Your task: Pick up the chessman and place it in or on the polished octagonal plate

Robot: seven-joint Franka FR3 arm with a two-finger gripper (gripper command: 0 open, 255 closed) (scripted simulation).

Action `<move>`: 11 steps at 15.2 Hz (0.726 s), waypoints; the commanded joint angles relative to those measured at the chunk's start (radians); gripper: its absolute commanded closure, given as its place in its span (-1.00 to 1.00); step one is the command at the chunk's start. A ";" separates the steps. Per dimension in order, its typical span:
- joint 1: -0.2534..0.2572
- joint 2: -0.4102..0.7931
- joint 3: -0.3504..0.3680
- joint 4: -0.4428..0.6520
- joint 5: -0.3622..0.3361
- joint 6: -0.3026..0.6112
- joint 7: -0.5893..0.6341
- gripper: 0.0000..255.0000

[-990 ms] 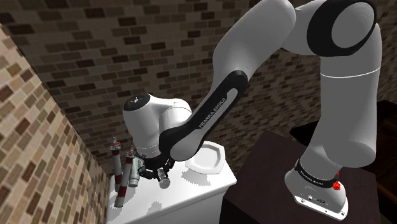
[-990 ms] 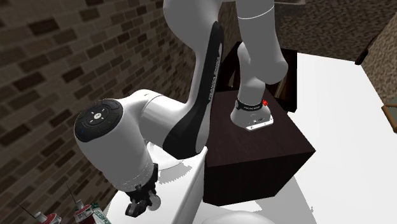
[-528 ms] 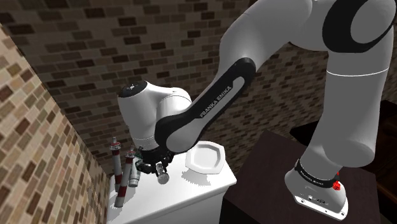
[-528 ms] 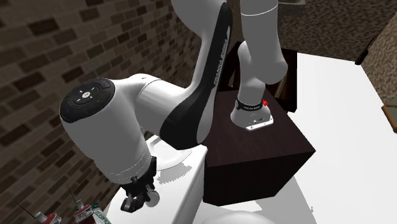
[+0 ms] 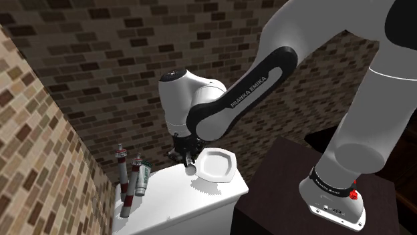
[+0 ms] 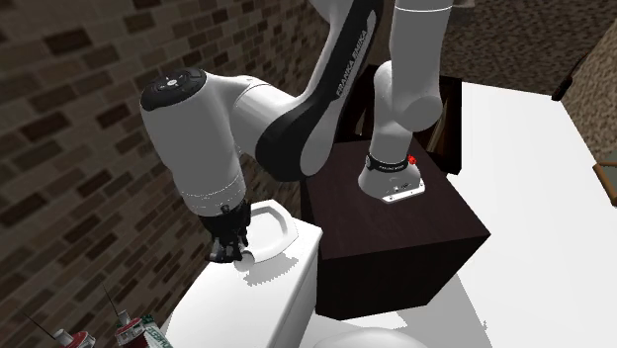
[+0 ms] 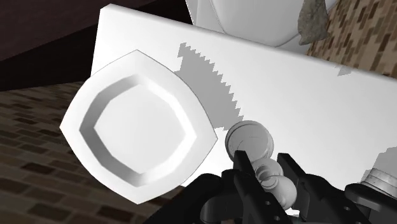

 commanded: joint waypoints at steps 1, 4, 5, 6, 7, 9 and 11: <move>-0.030 -0.067 -0.014 -0.071 0.053 0.019 -0.079 1.00; -0.056 -0.158 -0.049 -0.154 0.120 0.027 -0.190 1.00; -0.063 -0.186 -0.064 -0.179 0.139 0.028 -0.226 1.00; -0.069 -0.212 -0.081 -0.204 0.155 0.027 -0.261 1.00; -0.074 -0.238 -0.099 -0.227 0.169 0.027 -0.295 1.00; -0.085 -0.286 -0.136 -0.270 0.192 0.024 -0.362 1.00; -0.087 -0.282 -0.140 -0.282 0.190 0.039 -0.368 1.00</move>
